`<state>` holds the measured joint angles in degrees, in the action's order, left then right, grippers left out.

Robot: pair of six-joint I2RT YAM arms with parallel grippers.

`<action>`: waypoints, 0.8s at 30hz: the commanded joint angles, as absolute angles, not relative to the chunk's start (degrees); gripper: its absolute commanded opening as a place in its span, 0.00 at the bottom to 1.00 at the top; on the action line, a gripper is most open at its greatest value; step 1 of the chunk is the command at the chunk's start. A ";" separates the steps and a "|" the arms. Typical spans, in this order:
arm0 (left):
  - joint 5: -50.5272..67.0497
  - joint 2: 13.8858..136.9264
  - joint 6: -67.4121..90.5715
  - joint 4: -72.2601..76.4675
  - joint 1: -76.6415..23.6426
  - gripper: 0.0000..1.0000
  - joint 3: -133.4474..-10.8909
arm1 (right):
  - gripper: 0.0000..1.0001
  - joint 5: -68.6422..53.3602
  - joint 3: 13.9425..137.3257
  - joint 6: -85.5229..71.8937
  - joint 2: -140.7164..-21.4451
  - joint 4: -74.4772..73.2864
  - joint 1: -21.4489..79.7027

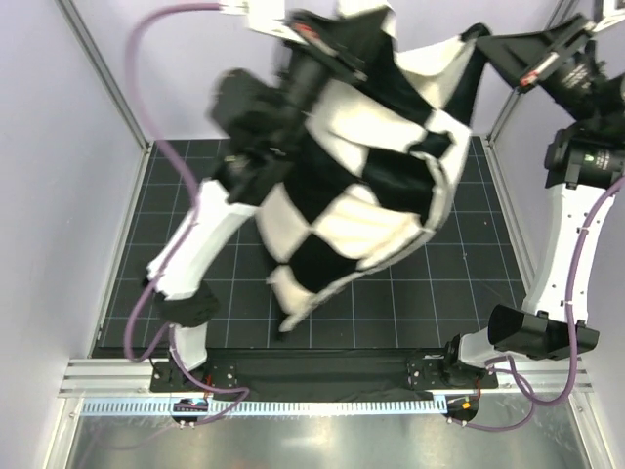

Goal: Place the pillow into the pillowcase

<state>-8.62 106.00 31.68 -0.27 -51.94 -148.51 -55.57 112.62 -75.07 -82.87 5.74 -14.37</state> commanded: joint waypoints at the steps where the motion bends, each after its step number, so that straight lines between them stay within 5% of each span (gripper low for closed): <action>1: -7.65 109.07 32.96 4.91 -53.61 0.01 -151.52 | 0.04 -55.28 116.45 -89.36 -81.73 22.75 -19.94; 8: -14.23 100.39 28.56 4.75 -51.34 0.00 -142.49 | 0.04 -55.46 132.71 -92.21 -87.81 19.35 -20.75; 17: -20.38 77.45 37.18 4.40 -35.87 0.00 -110.17 | 0.04 -50.37 109.44 -72.53 -80.51 11.08 -2.04; 20: -21.35 73.48 36.57 2.64 -31.30 0.00 -107.58 | 0.04 -47.04 107.05 -70.76 -82.52 10.81 7.28; 24: -22.15 75.92 28.85 -1.74 -28.30 0.00 -121.56 | 0.04 -46.50 119.13 -74.16 -90.25 10.55 14.50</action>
<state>-19.31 75.55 33.87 -5.04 -29.85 -110.15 -50.72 109.75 -73.38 -87.05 7.51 11.64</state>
